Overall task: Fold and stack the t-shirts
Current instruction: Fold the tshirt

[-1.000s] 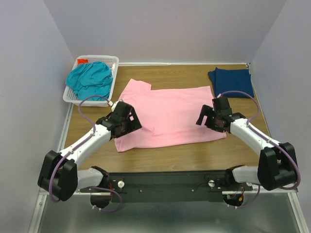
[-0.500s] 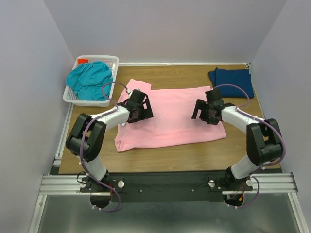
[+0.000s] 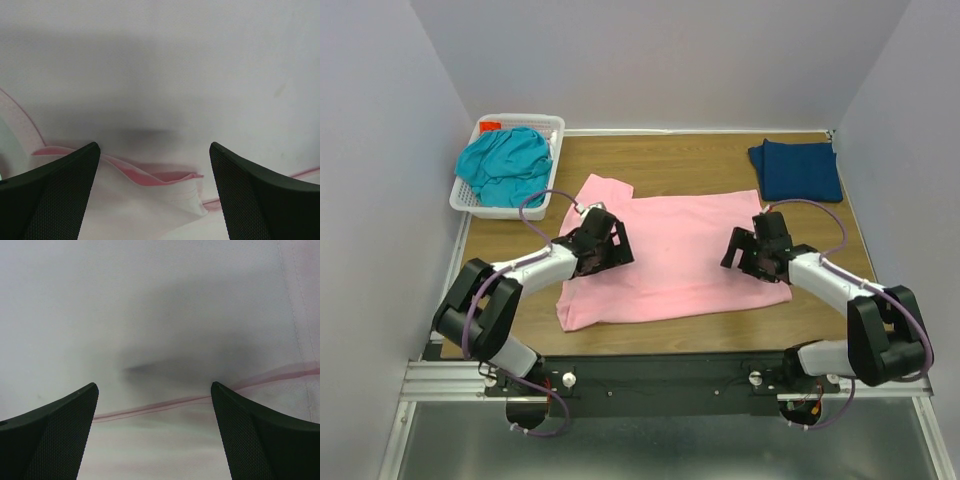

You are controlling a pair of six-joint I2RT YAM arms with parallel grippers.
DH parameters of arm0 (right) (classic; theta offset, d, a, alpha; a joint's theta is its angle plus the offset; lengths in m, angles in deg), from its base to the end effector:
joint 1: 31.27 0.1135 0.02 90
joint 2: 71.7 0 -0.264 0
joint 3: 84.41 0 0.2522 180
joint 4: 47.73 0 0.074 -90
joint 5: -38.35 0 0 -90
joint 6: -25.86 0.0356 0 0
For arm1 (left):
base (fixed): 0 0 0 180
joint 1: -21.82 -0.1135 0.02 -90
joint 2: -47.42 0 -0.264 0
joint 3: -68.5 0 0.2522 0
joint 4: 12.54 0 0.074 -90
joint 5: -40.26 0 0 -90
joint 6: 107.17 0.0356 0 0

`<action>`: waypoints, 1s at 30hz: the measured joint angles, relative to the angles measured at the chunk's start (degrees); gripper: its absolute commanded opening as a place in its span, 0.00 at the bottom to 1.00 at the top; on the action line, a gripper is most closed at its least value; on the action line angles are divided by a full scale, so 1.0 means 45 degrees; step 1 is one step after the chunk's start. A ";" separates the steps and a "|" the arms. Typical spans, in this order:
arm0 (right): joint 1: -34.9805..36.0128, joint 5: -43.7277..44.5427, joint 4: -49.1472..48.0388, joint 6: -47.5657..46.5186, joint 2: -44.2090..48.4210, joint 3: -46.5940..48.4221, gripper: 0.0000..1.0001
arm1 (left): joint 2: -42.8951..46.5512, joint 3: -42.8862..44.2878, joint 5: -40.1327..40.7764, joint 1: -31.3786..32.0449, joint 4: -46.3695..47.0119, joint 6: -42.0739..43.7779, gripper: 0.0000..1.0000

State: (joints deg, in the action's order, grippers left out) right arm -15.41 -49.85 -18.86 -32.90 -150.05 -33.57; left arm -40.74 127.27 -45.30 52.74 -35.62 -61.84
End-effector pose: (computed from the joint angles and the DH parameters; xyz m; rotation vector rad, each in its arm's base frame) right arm 0.2418 0.0675 0.1643 0.3571 2.5532 0.2741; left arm 0.2570 -0.1507 0.1668 -0.3374 2.5191 -0.4513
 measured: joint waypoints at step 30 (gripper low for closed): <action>0.0073 0.0457 0.0670 0.0690 -0.0607 0.3249 1.00 | -0.8053 1.3571 0.3279 -0.2963 -0.4877 0.1987 0.89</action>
State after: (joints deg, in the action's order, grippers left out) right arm -15.08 -47.79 -15.84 -29.80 -152.78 -18.95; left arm -76.98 188.34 -30.54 39.41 -57.57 -52.90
